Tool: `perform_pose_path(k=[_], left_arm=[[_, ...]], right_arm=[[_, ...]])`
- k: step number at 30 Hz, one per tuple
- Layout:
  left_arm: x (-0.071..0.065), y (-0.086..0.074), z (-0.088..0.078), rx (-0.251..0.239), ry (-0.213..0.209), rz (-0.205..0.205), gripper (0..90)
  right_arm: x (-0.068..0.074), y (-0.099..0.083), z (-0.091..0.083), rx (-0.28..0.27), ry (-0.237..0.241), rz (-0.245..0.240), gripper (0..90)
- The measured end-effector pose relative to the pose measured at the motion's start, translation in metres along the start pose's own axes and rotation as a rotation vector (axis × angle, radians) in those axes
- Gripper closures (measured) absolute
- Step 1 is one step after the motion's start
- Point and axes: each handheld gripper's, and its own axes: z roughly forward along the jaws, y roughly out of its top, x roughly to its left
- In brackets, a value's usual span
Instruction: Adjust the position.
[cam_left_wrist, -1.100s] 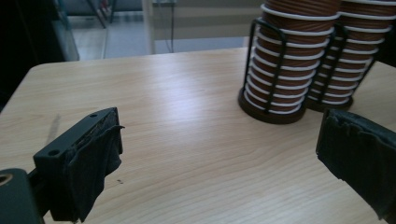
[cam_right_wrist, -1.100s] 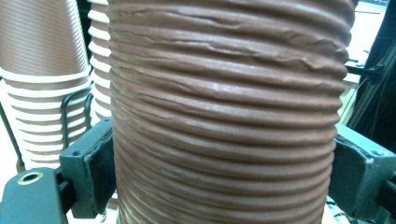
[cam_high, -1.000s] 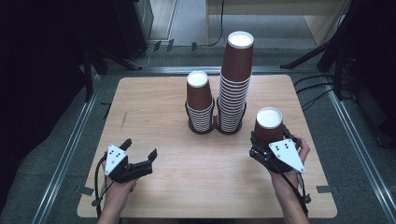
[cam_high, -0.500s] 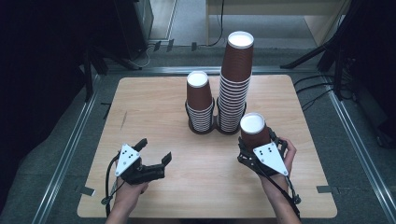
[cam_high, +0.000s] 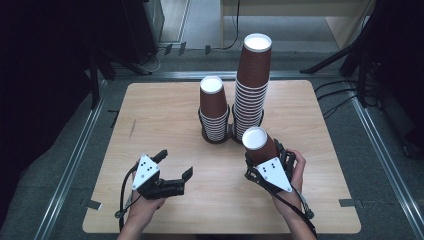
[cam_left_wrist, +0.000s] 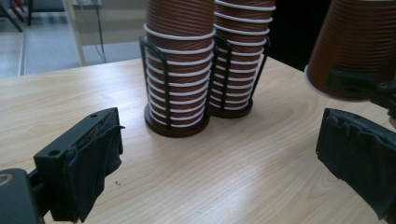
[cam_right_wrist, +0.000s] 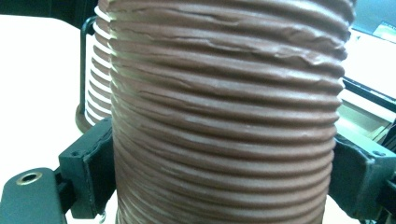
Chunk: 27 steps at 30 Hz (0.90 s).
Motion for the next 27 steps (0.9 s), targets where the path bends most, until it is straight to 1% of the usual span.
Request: perform_pose_path(k=[1,2,3,5,6,7,11,12,13,16,19,24,26,27], left_arm=[[-0.002,0.001,0.000,-0.001,-0.007,-0.003,0.9],[-0.003,0.002,0.001,0.001,-0.024,-0.010,0.9],[-0.004,0.002,0.001,0.001,-0.030,-0.013,0.9],[-0.006,0.002,0.001,0.004,-0.038,-0.012,0.9],[-0.006,0.002,0.001,0.004,-0.038,-0.012,0.9],[-0.008,0.003,0.001,0.003,-0.043,-0.013,0.9],[-0.011,0.004,0.000,-0.001,-0.059,-0.015,0.9],[-0.011,0.004,0.000,-0.001,-0.059,-0.015,1.0],[-0.012,0.005,0.001,-0.001,-0.065,-0.014,0.9],[-0.014,0.004,0.002,0.009,-0.079,-0.015,1.0],[-0.016,0.004,0.003,0.012,-0.098,-0.014,1.0],[-0.021,0.005,0.004,0.019,-0.127,-0.008,1.0],[-0.022,0.004,0.005,0.020,-0.129,-0.008,1.0],[-0.023,0.004,0.006,0.028,-0.135,-0.002,1.0]], right_arm=[[0.002,0.000,0.000,0.001,-0.002,-0.009,11.0],[0.006,0.000,0.000,0.001,0.002,-0.030,11.0],[0.007,0.000,0.000,0.001,0.003,-0.042,11.0],[0.012,-0.001,0.002,0.004,0.013,-0.056,11.0],[0.012,-0.001,0.002,0.004,0.013,-0.056,11.0],[0.018,-0.001,0.003,0.008,0.025,-0.066,11.0],[0.028,-0.002,0.005,0.003,0.047,-0.101,11.0],[0.028,-0.002,0.005,0.003,0.047,-0.101,11.0],[0.033,-0.001,0.005,-0.003,0.054,-0.118,11.0],[0.040,-0.002,0.005,-0.008,0.056,-0.157,11.0],[0.048,-0.002,0.004,-0.021,0.070,-0.198,11.0],[0.062,-0.003,0.004,-0.035,0.104,-0.249,11.0],[0.066,-0.003,0.003,-0.044,0.111,-0.275,11.0],[0.069,-0.003,0.002,-0.046,0.114,-0.281,11.0]])
